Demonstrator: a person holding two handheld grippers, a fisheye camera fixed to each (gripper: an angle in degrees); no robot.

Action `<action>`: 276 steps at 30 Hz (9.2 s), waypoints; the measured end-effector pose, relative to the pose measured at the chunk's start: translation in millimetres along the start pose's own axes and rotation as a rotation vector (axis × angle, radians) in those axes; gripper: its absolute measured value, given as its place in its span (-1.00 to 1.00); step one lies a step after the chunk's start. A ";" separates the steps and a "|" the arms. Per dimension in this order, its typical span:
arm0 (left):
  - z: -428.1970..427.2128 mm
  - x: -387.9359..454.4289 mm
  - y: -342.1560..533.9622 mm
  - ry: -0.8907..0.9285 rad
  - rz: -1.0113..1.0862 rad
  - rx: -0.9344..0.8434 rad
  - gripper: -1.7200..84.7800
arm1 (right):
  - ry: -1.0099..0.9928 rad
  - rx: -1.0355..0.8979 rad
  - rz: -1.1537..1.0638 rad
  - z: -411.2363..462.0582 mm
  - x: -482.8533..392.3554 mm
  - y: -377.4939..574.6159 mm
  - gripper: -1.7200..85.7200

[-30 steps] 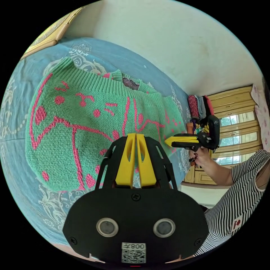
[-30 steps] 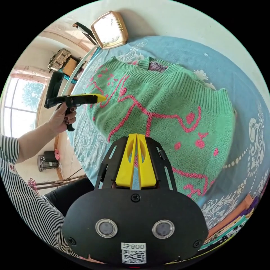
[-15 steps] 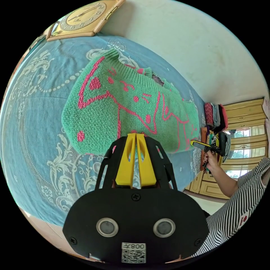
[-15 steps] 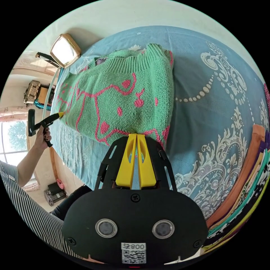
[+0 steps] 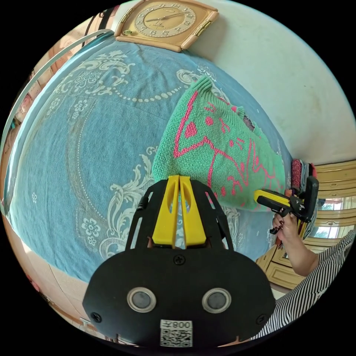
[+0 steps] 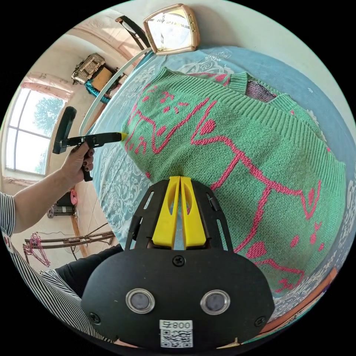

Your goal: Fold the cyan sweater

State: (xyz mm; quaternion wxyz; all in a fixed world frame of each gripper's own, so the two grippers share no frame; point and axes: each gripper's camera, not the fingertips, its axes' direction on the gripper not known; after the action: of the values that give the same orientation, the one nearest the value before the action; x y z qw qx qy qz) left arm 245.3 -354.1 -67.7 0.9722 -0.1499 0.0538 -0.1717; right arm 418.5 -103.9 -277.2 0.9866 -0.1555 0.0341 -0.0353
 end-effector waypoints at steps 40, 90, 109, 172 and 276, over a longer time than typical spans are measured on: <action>-82.2 -84.4 40.9 0.118 0.014 0.011 -0.94 | 0.084 0.107 0.530 -85.6 149.7 134.0 -0.96; -74.9 -174.9 64.0 0.620 -0.071 0.195 -0.86 | 0.445 -0.331 0.185 205.2 -210.6 -463.9 -0.70; -34.5 17.4 58.4 0.401 0.155 0.172 -0.88 | 0.421 -0.316 0.069 183.0 -173.0 -449.7 -0.82; 268.4 655.6 162.8 0.147 0.777 -0.121 -0.94 | -0.239 0.188 0.270 -132.3 275.0 129.7 -0.96; 315.3 83.6 56.9 1.093 -0.294 -0.459 -0.58 | -0.944 0.353 0.929 -1.0 366.5 416.1 -0.59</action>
State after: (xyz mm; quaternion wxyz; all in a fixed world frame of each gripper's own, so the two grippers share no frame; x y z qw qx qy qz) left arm 390.8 -246.2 209.5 0.7129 -0.2515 0.5594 -0.3400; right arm 807.7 261.4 -427.6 0.8193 0.0394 -0.3426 0.4581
